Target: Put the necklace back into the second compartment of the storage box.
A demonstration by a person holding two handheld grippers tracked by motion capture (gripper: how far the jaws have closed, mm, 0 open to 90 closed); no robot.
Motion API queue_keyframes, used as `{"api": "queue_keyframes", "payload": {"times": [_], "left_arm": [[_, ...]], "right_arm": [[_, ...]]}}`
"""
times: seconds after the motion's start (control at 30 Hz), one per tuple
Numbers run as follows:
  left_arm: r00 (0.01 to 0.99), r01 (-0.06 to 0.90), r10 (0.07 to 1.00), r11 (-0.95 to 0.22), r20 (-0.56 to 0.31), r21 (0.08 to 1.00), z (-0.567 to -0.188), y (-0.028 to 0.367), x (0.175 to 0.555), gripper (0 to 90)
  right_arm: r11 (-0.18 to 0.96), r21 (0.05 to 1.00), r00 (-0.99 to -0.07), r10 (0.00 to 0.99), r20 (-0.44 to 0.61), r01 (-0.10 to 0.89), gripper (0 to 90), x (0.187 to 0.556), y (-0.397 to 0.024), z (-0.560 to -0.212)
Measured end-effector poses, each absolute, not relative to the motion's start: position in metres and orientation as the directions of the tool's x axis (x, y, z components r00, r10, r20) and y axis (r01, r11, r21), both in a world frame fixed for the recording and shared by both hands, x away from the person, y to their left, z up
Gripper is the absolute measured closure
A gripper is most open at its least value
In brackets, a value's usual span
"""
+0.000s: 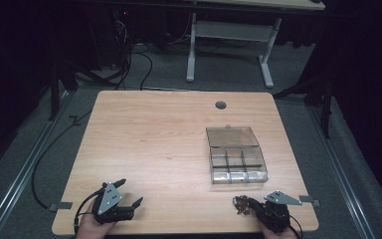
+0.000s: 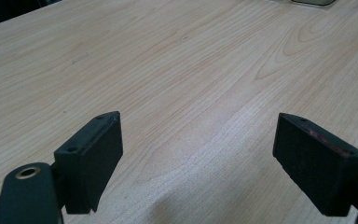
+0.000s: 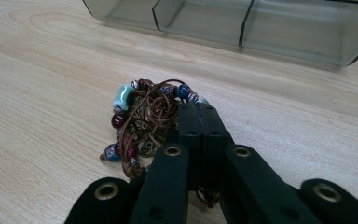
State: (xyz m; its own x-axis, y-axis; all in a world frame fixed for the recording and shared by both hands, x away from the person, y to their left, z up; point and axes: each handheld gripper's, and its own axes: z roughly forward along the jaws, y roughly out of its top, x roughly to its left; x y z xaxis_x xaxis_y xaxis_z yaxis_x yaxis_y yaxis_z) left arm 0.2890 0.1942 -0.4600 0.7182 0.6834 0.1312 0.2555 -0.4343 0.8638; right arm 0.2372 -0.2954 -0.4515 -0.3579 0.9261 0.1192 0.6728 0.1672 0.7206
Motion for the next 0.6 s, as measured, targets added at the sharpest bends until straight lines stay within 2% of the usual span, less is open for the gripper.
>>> {"api": "queue_keyframes", "payload": {"times": [0.17, 0.33, 0.6], "left_arm": [[0.719, 0.255, 0.682, -0.436, 0.132, 0.863, -0.460, 0.194, 0.289, 16.3], [0.719, 0.253, 0.683, -0.434, 0.132, 0.865, -0.460, 0.194, 0.289, 16.3], [0.715, 0.255, 0.687, -0.430, 0.130, 0.866, -0.460, 0.195, 0.289, 16.1]], "right_arm": [[0.135, 0.764, -0.318, 0.943, 0.096, 0.631, 88.7, 0.236, -0.305, -0.442], [0.092, 0.747, -0.276, 0.953, 0.125, 0.658, 87.1, 0.240, -0.315, -0.448], [0.084, 0.743, -0.268, 0.955, 0.132, 0.664, 83.1, 0.240, -0.315, -0.448]]}}
